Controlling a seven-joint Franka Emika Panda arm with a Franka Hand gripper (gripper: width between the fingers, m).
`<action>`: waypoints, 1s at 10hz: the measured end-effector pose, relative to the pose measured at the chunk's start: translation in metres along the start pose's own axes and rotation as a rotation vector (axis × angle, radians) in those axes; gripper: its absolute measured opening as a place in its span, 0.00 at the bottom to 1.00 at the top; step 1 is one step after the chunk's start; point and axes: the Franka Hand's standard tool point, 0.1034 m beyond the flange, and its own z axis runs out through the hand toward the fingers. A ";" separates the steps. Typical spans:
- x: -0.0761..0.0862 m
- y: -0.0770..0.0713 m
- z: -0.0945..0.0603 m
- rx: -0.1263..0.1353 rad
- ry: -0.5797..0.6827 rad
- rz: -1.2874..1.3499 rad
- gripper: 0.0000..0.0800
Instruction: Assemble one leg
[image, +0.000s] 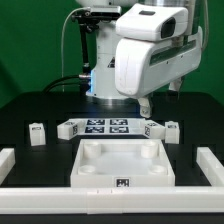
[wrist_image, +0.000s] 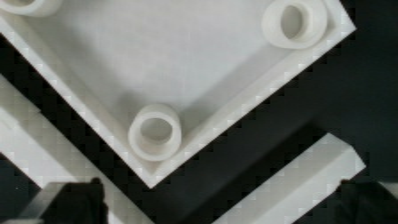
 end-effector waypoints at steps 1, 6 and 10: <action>-0.001 -0.001 -0.008 -0.003 -0.001 0.001 0.81; -0.033 -0.018 0.033 -0.051 0.047 -0.293 0.81; -0.033 -0.017 0.032 -0.051 0.047 -0.276 0.81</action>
Offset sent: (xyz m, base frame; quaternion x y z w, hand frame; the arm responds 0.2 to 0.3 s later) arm -0.0500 -0.0024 -0.0309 -0.0075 0.0921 -0.1440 0.9853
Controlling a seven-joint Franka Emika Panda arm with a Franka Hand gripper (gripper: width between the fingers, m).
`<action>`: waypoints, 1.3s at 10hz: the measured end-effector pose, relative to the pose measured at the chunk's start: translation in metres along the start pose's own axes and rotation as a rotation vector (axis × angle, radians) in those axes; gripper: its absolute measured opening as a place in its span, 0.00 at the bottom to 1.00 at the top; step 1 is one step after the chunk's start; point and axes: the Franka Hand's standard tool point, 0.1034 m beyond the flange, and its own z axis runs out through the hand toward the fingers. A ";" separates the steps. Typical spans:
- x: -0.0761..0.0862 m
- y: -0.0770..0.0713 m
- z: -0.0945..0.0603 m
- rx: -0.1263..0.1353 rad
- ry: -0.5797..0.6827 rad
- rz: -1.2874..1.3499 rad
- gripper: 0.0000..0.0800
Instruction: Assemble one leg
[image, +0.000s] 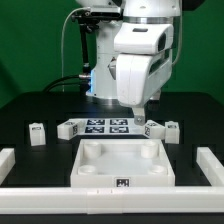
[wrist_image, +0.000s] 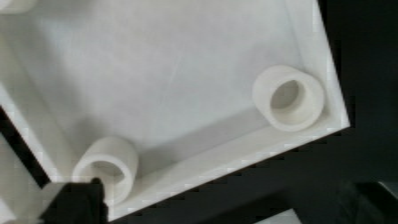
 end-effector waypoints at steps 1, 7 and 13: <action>-0.001 0.000 0.001 0.000 0.000 -0.006 0.81; -0.026 -0.015 0.040 -0.095 0.032 -0.366 0.81; -0.047 -0.037 0.063 -0.047 0.020 -0.316 0.81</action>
Offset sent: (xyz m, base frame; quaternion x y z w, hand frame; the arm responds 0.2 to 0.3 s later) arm -0.0251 -0.0039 -0.0286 -0.0367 0.0407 -0.2291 0.9719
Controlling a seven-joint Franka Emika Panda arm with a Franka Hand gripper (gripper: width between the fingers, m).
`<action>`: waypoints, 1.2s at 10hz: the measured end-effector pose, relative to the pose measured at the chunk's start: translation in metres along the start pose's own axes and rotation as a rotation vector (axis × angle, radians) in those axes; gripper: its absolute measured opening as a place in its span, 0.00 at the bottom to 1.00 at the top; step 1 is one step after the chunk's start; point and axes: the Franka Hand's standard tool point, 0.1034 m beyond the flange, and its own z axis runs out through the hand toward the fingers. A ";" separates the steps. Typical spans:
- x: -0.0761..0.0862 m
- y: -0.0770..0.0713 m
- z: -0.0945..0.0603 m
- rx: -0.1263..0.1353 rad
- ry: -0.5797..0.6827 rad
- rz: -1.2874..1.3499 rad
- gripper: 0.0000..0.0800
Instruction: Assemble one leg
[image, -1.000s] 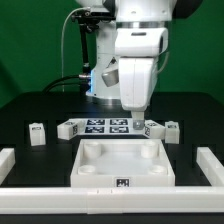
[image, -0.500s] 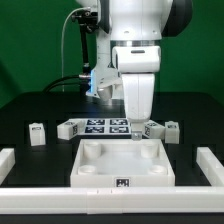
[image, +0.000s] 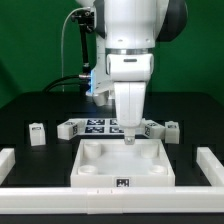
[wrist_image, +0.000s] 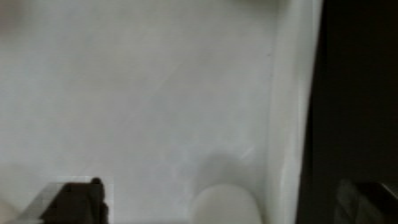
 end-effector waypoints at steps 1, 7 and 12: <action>-0.001 -0.011 0.009 0.015 0.002 0.002 0.81; -0.010 -0.009 0.021 0.027 0.006 0.004 0.81; -0.010 -0.011 0.024 0.032 0.006 0.007 0.07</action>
Offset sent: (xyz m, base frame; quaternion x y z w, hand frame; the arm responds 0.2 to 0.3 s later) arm 0.0029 0.0020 -0.0219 0.0128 0.0311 -0.0346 0.9988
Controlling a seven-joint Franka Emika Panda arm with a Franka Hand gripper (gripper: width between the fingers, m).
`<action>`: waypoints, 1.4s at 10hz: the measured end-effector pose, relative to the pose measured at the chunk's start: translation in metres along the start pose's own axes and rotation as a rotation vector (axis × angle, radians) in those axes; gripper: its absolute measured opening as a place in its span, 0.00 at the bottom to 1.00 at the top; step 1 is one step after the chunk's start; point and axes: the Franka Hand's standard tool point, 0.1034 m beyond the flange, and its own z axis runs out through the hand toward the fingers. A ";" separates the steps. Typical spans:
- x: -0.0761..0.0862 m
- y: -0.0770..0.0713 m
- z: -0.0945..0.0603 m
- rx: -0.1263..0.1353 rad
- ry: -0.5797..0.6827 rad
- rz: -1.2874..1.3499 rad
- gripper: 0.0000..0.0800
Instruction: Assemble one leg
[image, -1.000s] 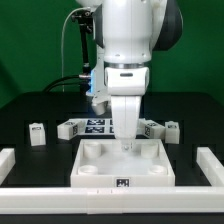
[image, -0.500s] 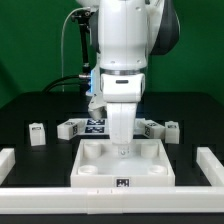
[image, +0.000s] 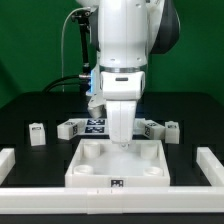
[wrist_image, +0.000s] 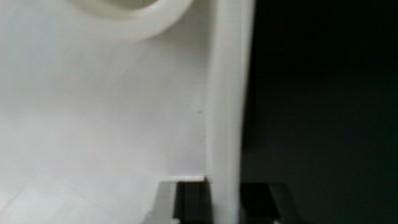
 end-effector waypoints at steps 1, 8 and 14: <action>0.000 0.000 0.000 0.000 0.000 0.000 0.07; 0.000 0.000 0.000 0.000 0.000 0.000 0.07; 0.048 0.022 0.000 -0.011 0.021 -0.034 0.07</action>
Offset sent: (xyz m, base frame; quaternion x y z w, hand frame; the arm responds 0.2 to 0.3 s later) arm 0.0000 0.0000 0.0000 0.0000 0.0000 0.0000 1.0000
